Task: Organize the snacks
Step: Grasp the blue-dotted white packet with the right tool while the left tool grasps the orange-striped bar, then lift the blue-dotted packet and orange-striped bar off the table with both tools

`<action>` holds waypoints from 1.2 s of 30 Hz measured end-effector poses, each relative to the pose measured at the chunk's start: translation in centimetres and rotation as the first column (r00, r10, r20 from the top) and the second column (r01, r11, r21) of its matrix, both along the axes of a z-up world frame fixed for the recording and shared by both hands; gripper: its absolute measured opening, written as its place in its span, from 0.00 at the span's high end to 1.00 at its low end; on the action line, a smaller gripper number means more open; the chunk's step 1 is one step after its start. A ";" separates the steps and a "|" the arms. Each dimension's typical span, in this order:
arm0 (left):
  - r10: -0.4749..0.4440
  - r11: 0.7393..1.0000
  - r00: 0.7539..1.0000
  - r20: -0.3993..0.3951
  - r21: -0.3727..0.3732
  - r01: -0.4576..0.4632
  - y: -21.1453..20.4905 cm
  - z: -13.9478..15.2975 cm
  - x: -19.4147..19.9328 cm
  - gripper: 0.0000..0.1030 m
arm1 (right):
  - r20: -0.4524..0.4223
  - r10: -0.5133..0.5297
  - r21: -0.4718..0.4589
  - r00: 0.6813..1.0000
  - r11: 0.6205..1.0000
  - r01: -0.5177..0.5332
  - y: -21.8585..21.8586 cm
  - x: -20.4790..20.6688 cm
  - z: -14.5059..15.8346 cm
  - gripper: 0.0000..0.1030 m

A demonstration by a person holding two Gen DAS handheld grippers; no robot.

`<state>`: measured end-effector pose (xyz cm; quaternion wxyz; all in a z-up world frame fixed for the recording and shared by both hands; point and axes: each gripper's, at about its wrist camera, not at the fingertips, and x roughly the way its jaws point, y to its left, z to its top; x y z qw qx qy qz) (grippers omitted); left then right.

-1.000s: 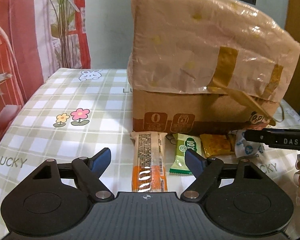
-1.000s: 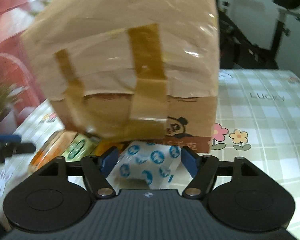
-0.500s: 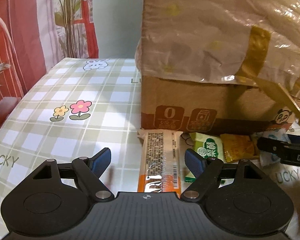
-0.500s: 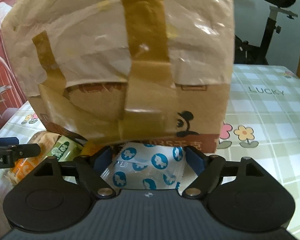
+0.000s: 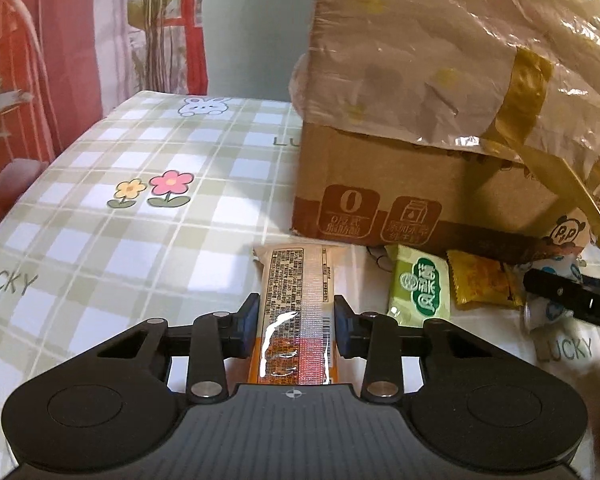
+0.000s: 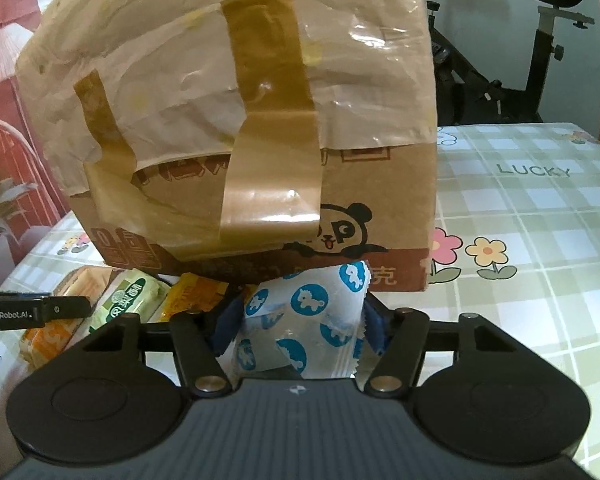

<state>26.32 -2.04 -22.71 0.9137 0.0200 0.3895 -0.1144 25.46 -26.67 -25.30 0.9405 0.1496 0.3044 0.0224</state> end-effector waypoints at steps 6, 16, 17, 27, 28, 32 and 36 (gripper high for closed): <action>0.021 1.000 1.000 -0.012 -0.006 -0.021 0.6 0.0 -1.7 0.62 | 0.002 0.004 0.006 1.000 1.000 -0.004 -0.3 0.1 -0.1 0.38; 0.040 0.999 0.999 -0.015 -0.030 -0.041 1.6 0.0 -3.8 0.61 | -0.009 0.078 -0.128 0.997 0.989 -0.079 2.4 -1.0 0.2 0.39; 0.041 0.999 0.999 -0.012 -0.032 -0.042 1.5 0.0 -3.8 0.61 | -0.006 0.081 -0.137 0.997 0.987 -0.081 2.6 -1.1 0.2 0.39; 0.015 1.000 1.000 0.019 0.010 -0.016 1.0 -0.3 -4.3 0.55 | -0.003 0.097 -0.145 0.995 0.985 -0.097 2.9 -0.9 0.0 0.38; 0.013 1.000 1.000 0.022 0.016 -0.013 0.9 -0.3 -4.3 0.55 | -0.005 0.097 -0.142 0.995 0.985 -0.097 2.9 -0.9 0.0 0.37; 0.024 1.000 0.999 0.030 0.016 -0.025 1.3 -0.2 -4.5 0.62 | 0.001 0.074 -0.136 0.997 0.988 -0.073 2.8 -1.2 0.1 0.31; 0.034 0.999 0.999 0.033 0.006 -0.034 1.5 0.0 -4.7 0.62 | 0.009 0.067 -0.138 0.998 0.988 -0.065 2.7 -1.6 0.2 0.31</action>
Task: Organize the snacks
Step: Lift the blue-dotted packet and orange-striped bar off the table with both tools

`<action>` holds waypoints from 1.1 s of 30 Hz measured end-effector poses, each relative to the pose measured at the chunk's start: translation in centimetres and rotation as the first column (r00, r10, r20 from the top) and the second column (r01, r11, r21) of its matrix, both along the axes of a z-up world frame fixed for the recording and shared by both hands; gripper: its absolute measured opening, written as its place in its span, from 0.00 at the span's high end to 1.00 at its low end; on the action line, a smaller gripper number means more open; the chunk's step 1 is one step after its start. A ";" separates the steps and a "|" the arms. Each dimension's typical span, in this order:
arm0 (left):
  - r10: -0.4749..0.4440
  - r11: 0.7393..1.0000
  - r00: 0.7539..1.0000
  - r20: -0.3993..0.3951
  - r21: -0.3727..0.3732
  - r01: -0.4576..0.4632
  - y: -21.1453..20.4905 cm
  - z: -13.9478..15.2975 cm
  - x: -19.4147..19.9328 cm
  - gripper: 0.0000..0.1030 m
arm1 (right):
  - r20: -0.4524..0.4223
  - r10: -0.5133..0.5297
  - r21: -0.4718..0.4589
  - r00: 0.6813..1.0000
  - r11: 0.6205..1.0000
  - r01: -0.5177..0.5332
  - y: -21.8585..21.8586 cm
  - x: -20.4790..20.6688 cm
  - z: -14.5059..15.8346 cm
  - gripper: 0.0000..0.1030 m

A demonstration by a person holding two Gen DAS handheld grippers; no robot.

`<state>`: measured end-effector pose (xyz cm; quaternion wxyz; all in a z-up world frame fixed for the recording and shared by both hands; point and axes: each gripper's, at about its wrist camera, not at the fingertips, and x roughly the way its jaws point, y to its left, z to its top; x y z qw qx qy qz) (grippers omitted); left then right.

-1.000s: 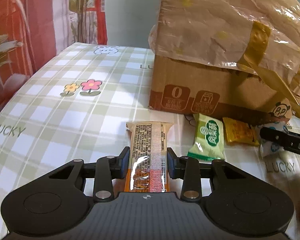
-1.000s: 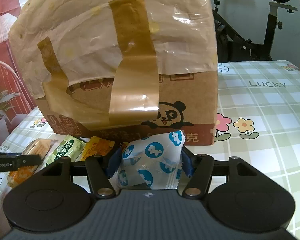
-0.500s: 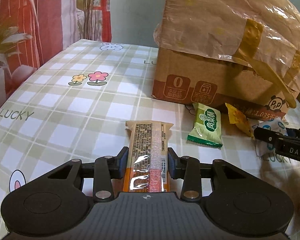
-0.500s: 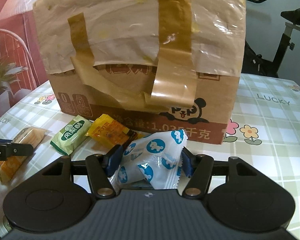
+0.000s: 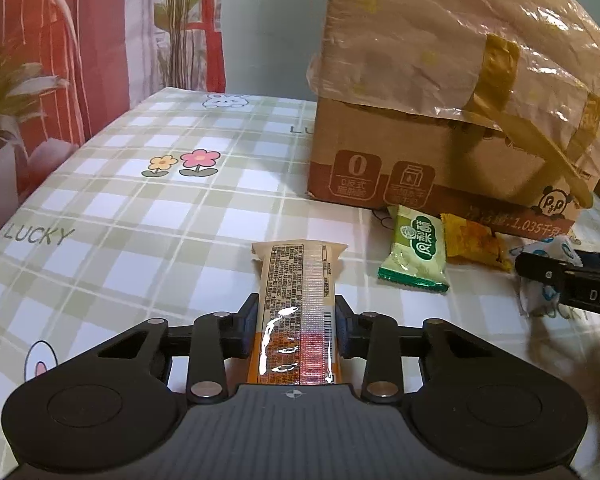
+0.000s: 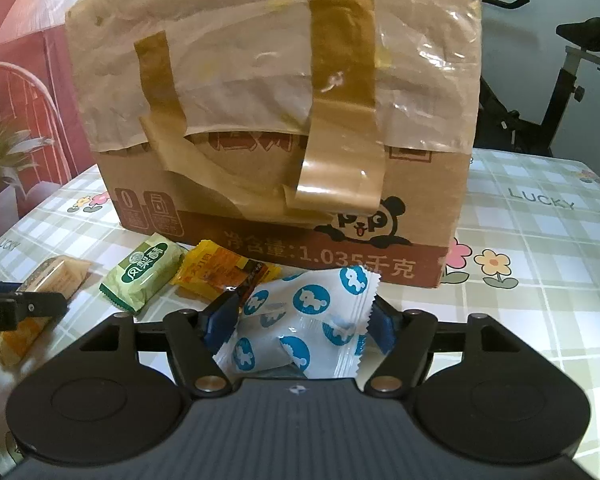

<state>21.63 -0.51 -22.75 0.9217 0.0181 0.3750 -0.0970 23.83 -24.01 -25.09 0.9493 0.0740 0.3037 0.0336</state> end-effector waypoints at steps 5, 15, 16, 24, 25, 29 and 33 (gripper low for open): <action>0.004 1.000 1.000 0.014 -0.021 -0.003 0.0 0.3 -0.1 0.62 | -0.022 -0.012 0.000 1.000 1.000 0.012 0.0 -0.9 0.1 0.28; 0.003 0.999 0.999 0.042 -0.032 -0.001 -0.1 0.6 -0.5 0.62 | -0.031 -0.012 0.004 0.999 1.000 0.012 -0.7 -1.9 0.2 0.26; 0.001 0.999 0.999 0.044 -0.033 0.001 -0.1 0.6 -0.6 0.62 | -0.041 -0.005 0.010 0.999 1.000 0.006 -0.6 -1.8 0.0 0.26; -0.012 0.998 0.999 0.051 -0.055 0.015 -0.1 1.0 -0.9 0.62 | -0.022 0.035 0.022 0.999 0.999 -0.035 -0.6 -2.2 0.4 0.44; -0.015 0.998 0.998 0.054 -0.058 0.018 -0.1 1.1 -0.9 0.62 | -0.023 0.043 0.030 0.999 0.999 -0.042 -0.7 -2.4 0.6 0.45; -0.014 0.998 0.998 0.060 -0.065 0.018 0.0 1.3 -1.0 0.62 | -0.020 0.086 0.079 0.996 0.993 -0.084 -0.6 -2.8 1.1 0.50; -0.016 0.997 0.998 0.063 -0.069 0.021 0.0 1.6 -1.0 0.62 | 0.004 0.131 0.076 0.991 0.988 -0.131 0.1 -3.2 2.1 0.51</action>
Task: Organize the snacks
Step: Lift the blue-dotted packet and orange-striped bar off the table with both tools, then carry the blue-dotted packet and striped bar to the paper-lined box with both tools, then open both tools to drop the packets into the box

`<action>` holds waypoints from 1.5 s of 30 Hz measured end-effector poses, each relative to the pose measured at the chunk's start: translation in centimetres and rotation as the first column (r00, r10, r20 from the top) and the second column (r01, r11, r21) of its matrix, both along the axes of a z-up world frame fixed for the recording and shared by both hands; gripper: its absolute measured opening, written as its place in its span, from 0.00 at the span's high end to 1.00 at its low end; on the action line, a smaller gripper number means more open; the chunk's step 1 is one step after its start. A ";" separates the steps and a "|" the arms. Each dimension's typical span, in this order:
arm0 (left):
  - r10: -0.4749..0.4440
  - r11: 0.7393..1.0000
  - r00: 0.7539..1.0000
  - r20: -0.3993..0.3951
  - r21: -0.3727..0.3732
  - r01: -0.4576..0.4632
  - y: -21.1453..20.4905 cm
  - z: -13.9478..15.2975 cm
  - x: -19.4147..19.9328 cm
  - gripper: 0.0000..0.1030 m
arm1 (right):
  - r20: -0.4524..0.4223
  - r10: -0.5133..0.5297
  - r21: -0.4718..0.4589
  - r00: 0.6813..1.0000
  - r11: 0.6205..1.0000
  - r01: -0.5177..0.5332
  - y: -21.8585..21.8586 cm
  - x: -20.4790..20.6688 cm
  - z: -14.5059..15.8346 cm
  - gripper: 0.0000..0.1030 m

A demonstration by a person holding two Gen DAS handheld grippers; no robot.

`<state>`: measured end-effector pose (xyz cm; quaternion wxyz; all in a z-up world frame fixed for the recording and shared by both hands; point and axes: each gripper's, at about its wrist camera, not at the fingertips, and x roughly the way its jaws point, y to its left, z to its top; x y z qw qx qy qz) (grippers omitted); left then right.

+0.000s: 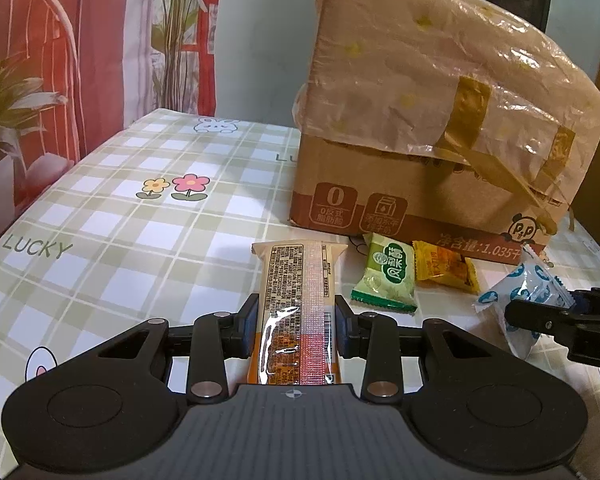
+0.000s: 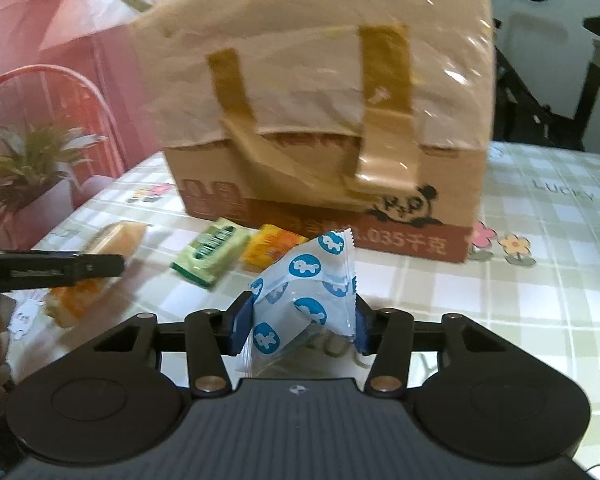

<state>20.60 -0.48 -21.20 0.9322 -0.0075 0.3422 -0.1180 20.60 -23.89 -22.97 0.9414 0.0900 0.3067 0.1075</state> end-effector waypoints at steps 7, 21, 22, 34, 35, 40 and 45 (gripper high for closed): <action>-0.005 1.000 0.998 0.056 -0.013 0.006 0.9 2.6 -0.5 0.62 | 0.027 0.166 -0.008 0.986 0.986 -0.165 1.9 0.1 2.0 0.51; -0.057 0.995 0.958 0.283 -0.058 0.076 0.3 13.3 0.1 0.62 | 0.263 0.349 -0.019 0.900 0.934 -0.356 2.5 1.0 13.5 0.51; -0.067 0.994 0.951 0.303 -0.060 0.090 -0.1 14.3 0.3 0.62 | 0.283 0.348 -0.027 0.894 0.934 -0.356 2.3 1.3 14.7 0.51; -0.166 0.980 0.931 0.325 -0.049 0.192 -7.5 19.0 9.2 0.62 | 0.256 0.141 -0.107 0.956 0.987 -0.117 -2.2 11.1 19.4 0.51; -0.154 0.984 0.928 0.340 -0.034 0.176 -8.2 18.7 9.9 0.63 | 0.225 0.109 -0.087 0.968 0.992 -0.091 -2.7 12.1 18.7 0.51; -0.166 0.985 0.937 0.306 0.004 0.173 -10.9 16.9 12.8 0.62 | 0.121 -0.014 -0.017 0.993 1.000 0.016 -4.3 14.6 16.3 0.51; -0.152 0.988 0.954 0.258 0.010 0.155 -11.1 15.6 14.5 0.36 | 0.088 -0.049 -0.046 0.995 0.998 0.053 -4.8 14.4 15.6 0.49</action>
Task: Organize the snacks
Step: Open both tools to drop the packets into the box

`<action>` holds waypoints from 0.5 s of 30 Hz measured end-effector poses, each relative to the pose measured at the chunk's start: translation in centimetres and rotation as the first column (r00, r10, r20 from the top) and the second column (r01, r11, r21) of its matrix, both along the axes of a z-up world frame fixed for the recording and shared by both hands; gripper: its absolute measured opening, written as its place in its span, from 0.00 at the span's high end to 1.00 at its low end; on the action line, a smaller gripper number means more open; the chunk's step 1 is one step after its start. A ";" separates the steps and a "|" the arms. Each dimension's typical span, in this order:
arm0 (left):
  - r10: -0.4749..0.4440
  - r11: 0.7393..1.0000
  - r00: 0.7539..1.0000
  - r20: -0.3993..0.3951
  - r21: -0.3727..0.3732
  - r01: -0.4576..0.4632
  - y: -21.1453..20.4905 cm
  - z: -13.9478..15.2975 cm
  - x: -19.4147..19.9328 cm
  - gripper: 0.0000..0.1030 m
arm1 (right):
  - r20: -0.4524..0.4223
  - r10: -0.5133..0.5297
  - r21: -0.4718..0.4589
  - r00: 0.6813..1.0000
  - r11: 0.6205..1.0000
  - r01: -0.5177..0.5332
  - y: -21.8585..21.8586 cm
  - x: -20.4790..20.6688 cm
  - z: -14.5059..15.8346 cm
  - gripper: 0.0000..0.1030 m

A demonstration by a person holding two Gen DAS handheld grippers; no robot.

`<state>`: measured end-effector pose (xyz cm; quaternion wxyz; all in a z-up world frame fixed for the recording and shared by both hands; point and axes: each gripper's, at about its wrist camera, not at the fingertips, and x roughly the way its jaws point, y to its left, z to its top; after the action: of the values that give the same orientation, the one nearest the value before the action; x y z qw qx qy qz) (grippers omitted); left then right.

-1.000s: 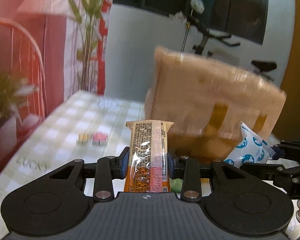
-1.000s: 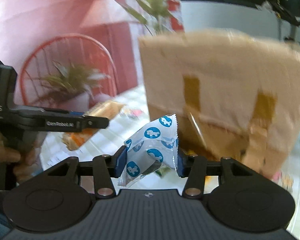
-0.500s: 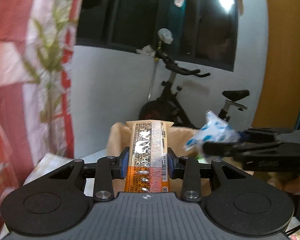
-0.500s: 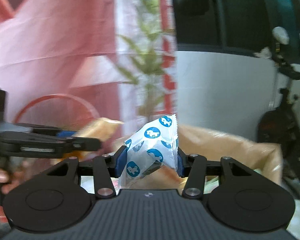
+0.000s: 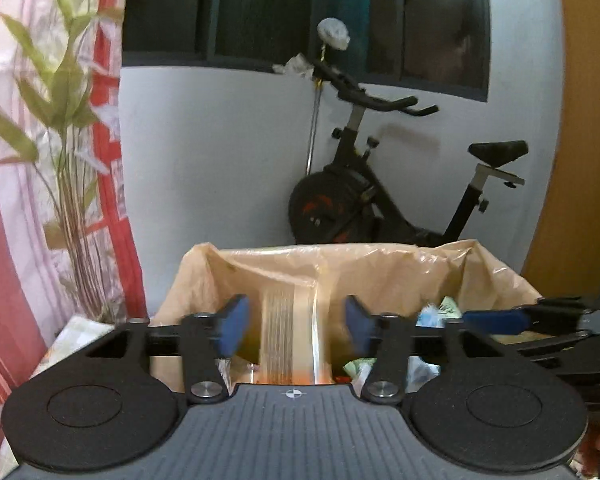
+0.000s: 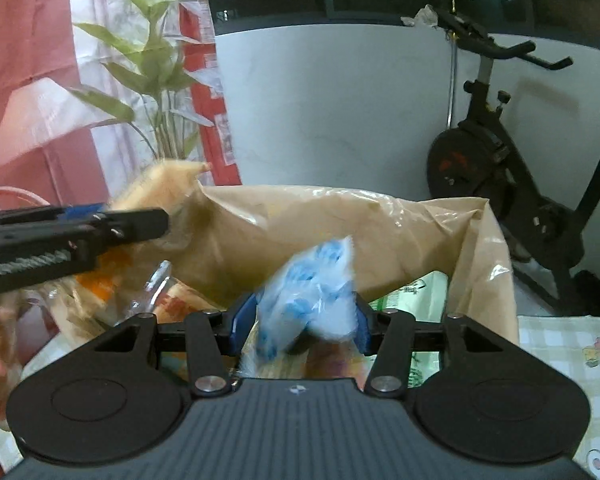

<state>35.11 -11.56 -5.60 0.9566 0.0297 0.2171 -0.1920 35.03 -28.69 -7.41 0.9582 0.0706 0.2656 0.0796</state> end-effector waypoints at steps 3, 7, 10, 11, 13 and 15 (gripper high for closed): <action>0.008 1.000 1.000 0.013 0.000 -0.008 1.2 0.2 -0.4 0.33 | 0.010 0.005 -0.005 1.000 1.000 -0.005 0.1 -0.5 0.5 0.42; 0.004 1.000 1.000 0.025 0.012 -0.005 2.8 0.9 -1.8 0.33 | 0.040 0.022 -0.041 0.999 0.999 -0.020 0.5 -1.5 1.5 0.41; -0.010 1.000 0.999 0.033 0.016 0.009 4.2 1.4 -3.5 0.33 | 0.075 0.044 -0.055 0.996 0.998 -0.040 0.9 -2.9 2.0 0.41; -0.016 1.000 0.999 0.033 0.015 0.016 4.7 1.5 -4.2 0.33 | 0.084 0.051 -0.056 0.995 0.997 -0.047 1.1 -3.5 2.2 0.41; -0.032 0.999 0.999 0.028 0.019 0.032 5.6 1.6 -5.5 0.33 | 0.100 0.075 -0.048 0.992 0.996 -0.070 1.4 -4.9 2.5 0.41; -0.048 0.999 0.998 0.029 0.024 0.048 6.6 1.6 -7.0 0.33 | 0.115 0.096 -0.040 0.989 0.995 -0.092 1.8 -6.2 2.7 0.41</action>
<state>28.09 -4.99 -3.99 0.9544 0.0489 0.2043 -0.2119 28.78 -26.89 -4.71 0.9683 0.0366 0.2135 0.1243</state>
